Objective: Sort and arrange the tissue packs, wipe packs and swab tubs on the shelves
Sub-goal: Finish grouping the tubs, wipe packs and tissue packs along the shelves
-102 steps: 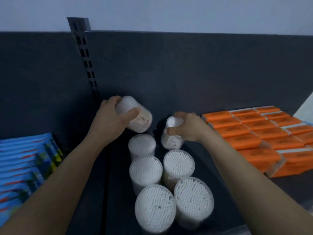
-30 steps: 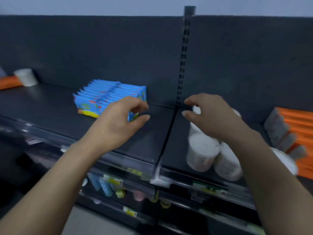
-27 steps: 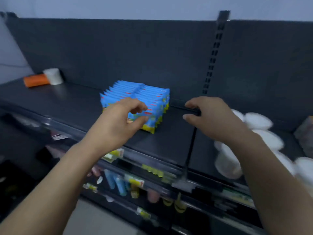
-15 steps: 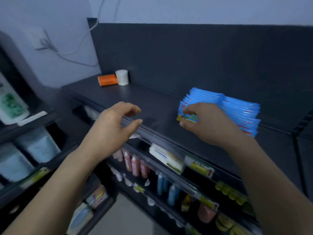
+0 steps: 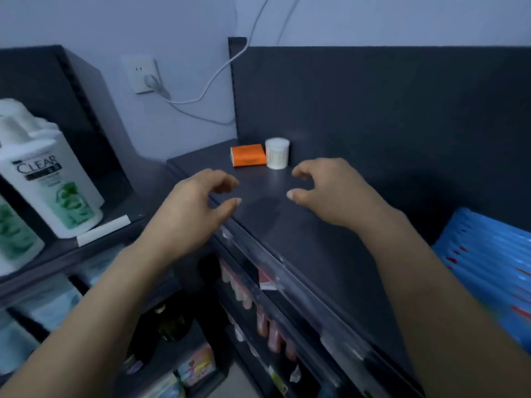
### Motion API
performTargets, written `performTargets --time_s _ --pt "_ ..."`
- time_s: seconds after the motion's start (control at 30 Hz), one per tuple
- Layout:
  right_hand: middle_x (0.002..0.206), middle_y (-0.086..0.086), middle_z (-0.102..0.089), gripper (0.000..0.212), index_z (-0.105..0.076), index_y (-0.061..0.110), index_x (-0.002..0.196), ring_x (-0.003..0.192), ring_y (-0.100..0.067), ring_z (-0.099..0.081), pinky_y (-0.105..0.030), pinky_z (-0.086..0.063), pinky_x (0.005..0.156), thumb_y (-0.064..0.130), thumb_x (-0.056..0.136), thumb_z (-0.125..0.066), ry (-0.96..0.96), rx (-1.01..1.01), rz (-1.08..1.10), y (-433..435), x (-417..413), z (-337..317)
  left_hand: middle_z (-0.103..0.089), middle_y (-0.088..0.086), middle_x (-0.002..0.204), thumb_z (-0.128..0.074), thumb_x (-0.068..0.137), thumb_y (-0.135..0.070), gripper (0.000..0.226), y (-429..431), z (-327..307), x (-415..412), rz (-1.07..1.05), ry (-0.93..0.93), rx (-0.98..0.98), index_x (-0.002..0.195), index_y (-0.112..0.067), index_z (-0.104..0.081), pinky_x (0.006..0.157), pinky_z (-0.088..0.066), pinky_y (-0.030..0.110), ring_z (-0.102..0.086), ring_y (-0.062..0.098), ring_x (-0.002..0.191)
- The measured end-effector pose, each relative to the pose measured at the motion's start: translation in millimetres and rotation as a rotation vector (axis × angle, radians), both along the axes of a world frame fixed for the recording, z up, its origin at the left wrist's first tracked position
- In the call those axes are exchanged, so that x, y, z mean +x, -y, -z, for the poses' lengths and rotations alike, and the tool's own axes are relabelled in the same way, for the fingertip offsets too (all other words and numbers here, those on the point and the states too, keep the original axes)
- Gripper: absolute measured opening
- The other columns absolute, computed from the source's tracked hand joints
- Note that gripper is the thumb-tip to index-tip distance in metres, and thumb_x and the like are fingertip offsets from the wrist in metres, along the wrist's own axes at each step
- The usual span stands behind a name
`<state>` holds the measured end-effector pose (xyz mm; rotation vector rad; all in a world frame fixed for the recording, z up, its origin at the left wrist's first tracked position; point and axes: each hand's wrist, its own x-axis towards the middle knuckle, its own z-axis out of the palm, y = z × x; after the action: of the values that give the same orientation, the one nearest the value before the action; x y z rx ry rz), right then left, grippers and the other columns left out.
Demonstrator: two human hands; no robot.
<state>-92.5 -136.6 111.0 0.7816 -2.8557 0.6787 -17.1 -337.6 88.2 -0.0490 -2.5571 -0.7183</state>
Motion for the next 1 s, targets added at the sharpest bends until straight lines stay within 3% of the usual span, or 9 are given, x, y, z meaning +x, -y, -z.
performTargets --time_s 0.07,0.17,0.27,0.43,0.67,0.87,1.0 --pt "0.121 -0.003 -0.059 0.04 -0.056 0.019 0.124 0.107 -0.021 -0.057 -0.038 -0.049 0.091 0.034 0.086 -0.061 -0.003 -0.006 0.004 10 -36 -4 -0.062 -0.009 0.098 -0.067 0.083 -0.023 0.018 10 -6 -31 -0.013 -0.012 0.035 0.101 -0.021 -0.064 0.081 -0.033 0.002 -0.056 0.003 0.094" --pt "0.117 -0.003 -0.06 0.039 -0.057 0.02 0.123 0.103 -0.021 -0.058 -0.038 -0.05 0.089 0.033 0.086 -0.062 0.013 0.0 0.017 24 -83 -3 -0.064 -0.005 0.099 -0.067 0.083 -0.022 0.017 25 -5 -72 -0.015 0.003 0.077 0.1 -0.022 -0.064 0.085 -0.036 0.011 -0.057 0.005 0.096" --pt "0.119 -0.003 -0.059 0.043 -0.055 0.02 0.126 0.104 -0.02 -0.057 -0.037 -0.05 0.089 0.033 0.086 -0.063 0.056 0.034 0.034 34 -123 5 -0.063 -0.007 0.1 -0.067 0.084 -0.023 0.015 39 5 -112 -0.019 0.042 0.096 0.097 -0.025 -0.062 0.084 -0.036 0.01 -0.057 0.004 0.097" --pt "0.11 -0.006 -0.063 0.031 -0.061 0.009 0.112 0.1 -0.023 -0.059 -0.041 -0.049 0.089 0.026 0.086 -0.063 0.112 0.078 0.087 45 -177 21 -0.063 -0.008 0.1 -0.065 0.085 -0.025 0.014 58 23 -188 0.015 0.138 0.147 0.099 -0.026 -0.061 0.084 -0.04 0.015 -0.057 0.005 0.098" --pt "0.13 -0.007 -0.049 0.049 -0.049 0.015 0.129 0.116 -0.025 -0.049 -0.038 -0.044 0.096 0.034 0.086 -0.063 0.16 0.116 0.166 76 -252 39 -0.057 0.002 0.11 -0.065 0.084 -0.025 0.028 90 52 -300 0.018 0.317 0.175 0.11 -0.016 -0.058 0.077 -0.037 0.023 -0.053 0.014 0.097" --pt "0.146 -0.006 -0.029 0.073 -0.027 0.029 0.145 0.128 -0.03 -0.038 -0.041 -0.041 0.1 0.05 0.083 -0.059 0.185 0.117 0.208 131 -311 55 -0.036 0.009 0.139 -0.066 0.084 -0.03 0.057 137 68 -378 -0.065 0.432 0.155 0.134 -0.011 -0.045 0.104 -0.034 0.036 -0.036 0.028 0.129" --pt "0.144 -0.014 -0.031 0.072 -0.023 0.026 0.146 0.125 -0.037 -0.039 -0.041 -0.039 0.089 0.063 0.087 -0.043 0.189 0.211 0.333 157 -336 71 -0.028 0.009 0.15 -0.07 0.081 -0.037 0.078 162 80 -417 -0.033 0.595 0.215 0.144 -0.012 -0.03 0.111 -0.03 0.045 -0.033 0.03 0.134"
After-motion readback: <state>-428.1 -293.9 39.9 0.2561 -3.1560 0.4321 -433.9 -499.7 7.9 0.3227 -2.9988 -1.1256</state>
